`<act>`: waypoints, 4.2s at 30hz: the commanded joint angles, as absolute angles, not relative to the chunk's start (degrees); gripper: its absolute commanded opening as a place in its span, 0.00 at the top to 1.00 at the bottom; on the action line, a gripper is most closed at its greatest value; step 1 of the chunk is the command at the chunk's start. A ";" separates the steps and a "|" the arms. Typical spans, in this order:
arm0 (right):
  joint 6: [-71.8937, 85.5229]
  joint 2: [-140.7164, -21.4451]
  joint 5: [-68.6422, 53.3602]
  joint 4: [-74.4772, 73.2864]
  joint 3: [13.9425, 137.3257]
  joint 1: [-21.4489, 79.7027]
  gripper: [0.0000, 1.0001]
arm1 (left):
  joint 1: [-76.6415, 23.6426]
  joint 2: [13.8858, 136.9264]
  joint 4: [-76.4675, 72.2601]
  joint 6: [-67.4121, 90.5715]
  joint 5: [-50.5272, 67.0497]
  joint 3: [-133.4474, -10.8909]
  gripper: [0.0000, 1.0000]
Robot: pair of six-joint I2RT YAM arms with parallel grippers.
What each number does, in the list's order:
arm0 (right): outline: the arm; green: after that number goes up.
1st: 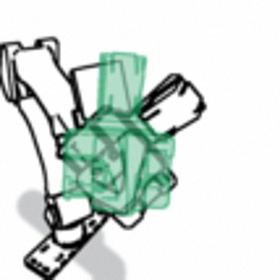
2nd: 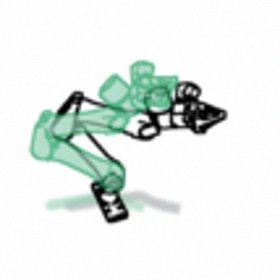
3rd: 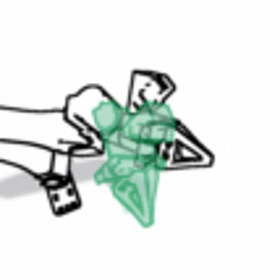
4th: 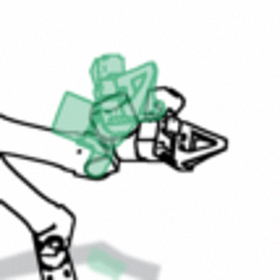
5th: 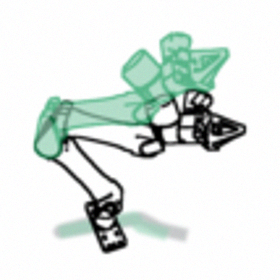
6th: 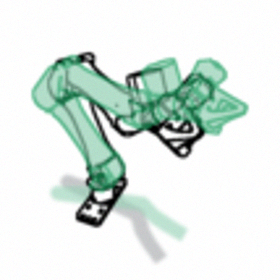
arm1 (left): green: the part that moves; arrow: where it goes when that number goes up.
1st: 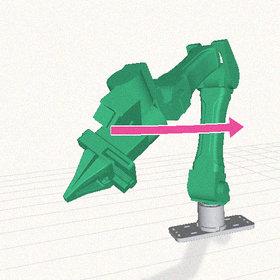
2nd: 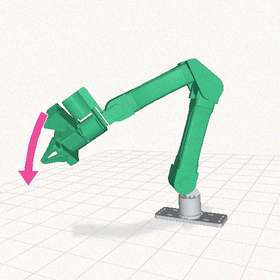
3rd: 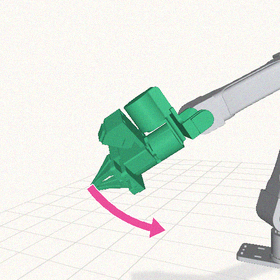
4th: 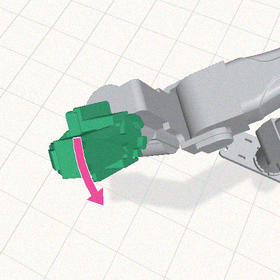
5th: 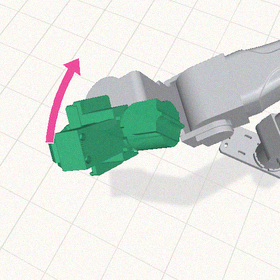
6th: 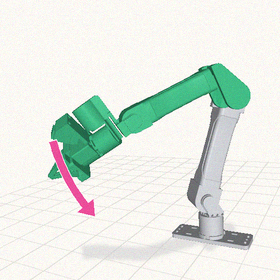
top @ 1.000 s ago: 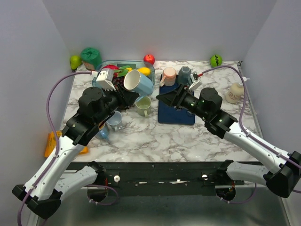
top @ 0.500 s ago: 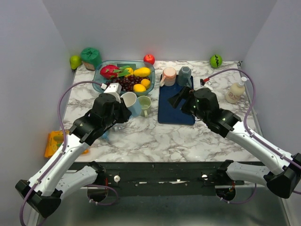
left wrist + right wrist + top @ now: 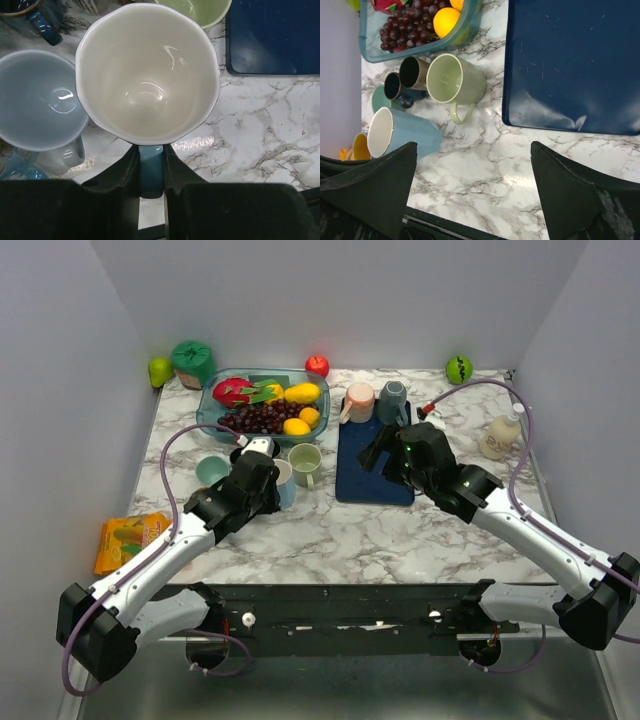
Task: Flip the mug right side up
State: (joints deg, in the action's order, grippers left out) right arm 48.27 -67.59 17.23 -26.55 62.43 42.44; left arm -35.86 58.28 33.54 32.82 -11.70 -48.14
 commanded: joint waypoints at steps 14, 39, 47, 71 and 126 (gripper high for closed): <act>44.56 -71.45 18.19 -28.74 65.57 41.57 0.00 | -36.39 60.56 9.32 32.52 -20.92 -36.65 1.00; 34.81 -105.37 19.78 -31.37 92.88 33.14 0.01 | -36.39 52.57 14.06 35.42 -18.63 -35.77 0.25; 34.45 -120.83 15.65 -36.12 111.06 29.62 0.12 | -36.30 47.38 19.86 35.07 -21.27 -40.51 0.19; 50.53 -139.92 19.25 -38.76 128.59 26.81 0.20 | -36.30 44.39 23.47 33.93 -19.25 -48.78 0.17; 22.67 -114.96 16.00 -30.76 86.67 30.67 0.87 | -36.21 43.07 20.83 35.59 -18.28 -45.18 0.16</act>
